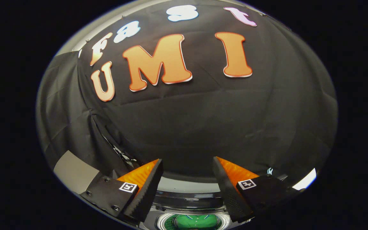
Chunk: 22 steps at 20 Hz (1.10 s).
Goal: Put the clothes into the washing machine and then close the washing machine lid.
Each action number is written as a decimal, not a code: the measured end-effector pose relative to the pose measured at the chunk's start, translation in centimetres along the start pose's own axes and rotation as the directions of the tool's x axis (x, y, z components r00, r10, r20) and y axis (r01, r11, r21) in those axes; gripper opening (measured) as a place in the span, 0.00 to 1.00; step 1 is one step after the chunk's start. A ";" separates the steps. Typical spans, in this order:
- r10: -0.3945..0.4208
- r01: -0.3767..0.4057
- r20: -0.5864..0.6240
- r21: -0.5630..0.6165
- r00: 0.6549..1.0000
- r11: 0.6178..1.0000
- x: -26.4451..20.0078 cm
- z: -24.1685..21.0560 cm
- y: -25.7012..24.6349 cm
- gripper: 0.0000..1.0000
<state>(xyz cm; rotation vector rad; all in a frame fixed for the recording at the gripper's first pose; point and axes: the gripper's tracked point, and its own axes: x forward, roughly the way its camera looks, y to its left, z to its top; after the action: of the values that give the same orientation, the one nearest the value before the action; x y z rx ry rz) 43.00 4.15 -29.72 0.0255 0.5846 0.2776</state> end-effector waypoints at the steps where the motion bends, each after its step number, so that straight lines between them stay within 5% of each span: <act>1: 0.003 -0.003 -0.016 0.006 1.000 1.000 0.2 -0.4 0.2 0.99; 10: -0.069 0.067 -0.023 -0.073 0.997 0.995 1.3 -2.4 -1.1 0.98; 22: -0.060 0.060 0.013 -0.076 0.998 0.995 -5.2 -5.7 -0.1 0.97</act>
<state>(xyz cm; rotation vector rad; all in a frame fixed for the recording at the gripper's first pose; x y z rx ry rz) 35.77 2.35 -31.72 -0.0642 0.5631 0.2411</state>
